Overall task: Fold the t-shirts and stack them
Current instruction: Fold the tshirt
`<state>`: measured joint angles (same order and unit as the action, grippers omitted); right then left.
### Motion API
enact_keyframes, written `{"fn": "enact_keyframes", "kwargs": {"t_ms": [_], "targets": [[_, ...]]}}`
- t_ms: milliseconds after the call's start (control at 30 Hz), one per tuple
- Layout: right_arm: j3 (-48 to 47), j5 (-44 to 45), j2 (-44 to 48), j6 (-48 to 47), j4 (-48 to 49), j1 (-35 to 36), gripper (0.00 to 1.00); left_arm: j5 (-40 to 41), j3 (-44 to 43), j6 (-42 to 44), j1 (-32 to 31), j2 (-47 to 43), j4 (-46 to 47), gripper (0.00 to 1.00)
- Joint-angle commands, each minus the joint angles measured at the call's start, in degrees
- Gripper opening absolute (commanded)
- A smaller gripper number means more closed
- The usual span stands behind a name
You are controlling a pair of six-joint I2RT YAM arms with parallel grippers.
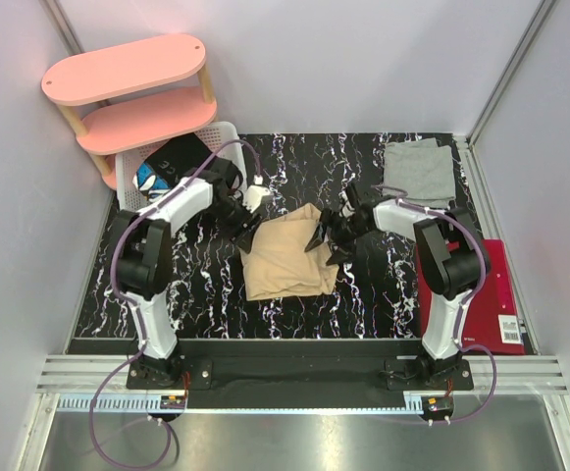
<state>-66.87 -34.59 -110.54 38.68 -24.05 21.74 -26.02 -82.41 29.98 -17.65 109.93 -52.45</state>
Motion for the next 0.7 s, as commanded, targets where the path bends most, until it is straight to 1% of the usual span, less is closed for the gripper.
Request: {"fn": "enact_keyframes", "kwargs": {"t_ms": [0,67,100,167,233,267,300,400,533,667], "targets": [[-12.97,14.26,0.50,-6.32,-10.21,-0.12,0.85,-1.92,0.40,0.26,-0.19,-11.74,-2.83,0.64],[-17.57,17.09,0.33,-8.35,-14.68,-0.20,0.87,-3.50,3.30,-0.01,-0.37,-15.70,-3.19,0.64],[-20.46,17.01,0.41,-8.44,-14.97,-0.20,0.88,-3.86,4.27,-0.09,-0.54,-16.93,-3.28,0.64],[-22.50,15.17,0.33,-7.13,-14.97,-0.20,0.88,-4.91,6.91,-0.44,-1.42,-19.48,-3.37,0.64],[-24.70,10.00,-1.16,-5.46,-14.53,-0.20,0.88,-6.14,9.01,-1.23,-2.56,-20.45,-3.19,0.64],[-25.06,8.15,-1.86,-4.67,-13.31,-0.20,0.88,-6.23,9.72,-1.50,-4.22,-20.54,-3.02,0.64],[-25.06,3.26,-3.44,-3.88,-11.99,-0.20,0.88,-6.24,10.51,-1.94,-5.11,-20.54,-2.67,0.64],[-25.85,-4.05,-7.30,-1.15,-8.47,-0.12,0.86,-4.92,13.41,-2.81,-8.18,-20.19,0.23,0.64],[-26.20,-9.08,-10.83,1.40,-4.78,0.15,0.86,-3.52,14.03,-3.08,-10.56,-16.60,2.17,0.64],[-27.08,-12.96,-13.73,2.81,-2.50,0.32,0.87,-2.63,12.98,-2.82,-11.09,-12.99,3.05,0.63]]}}
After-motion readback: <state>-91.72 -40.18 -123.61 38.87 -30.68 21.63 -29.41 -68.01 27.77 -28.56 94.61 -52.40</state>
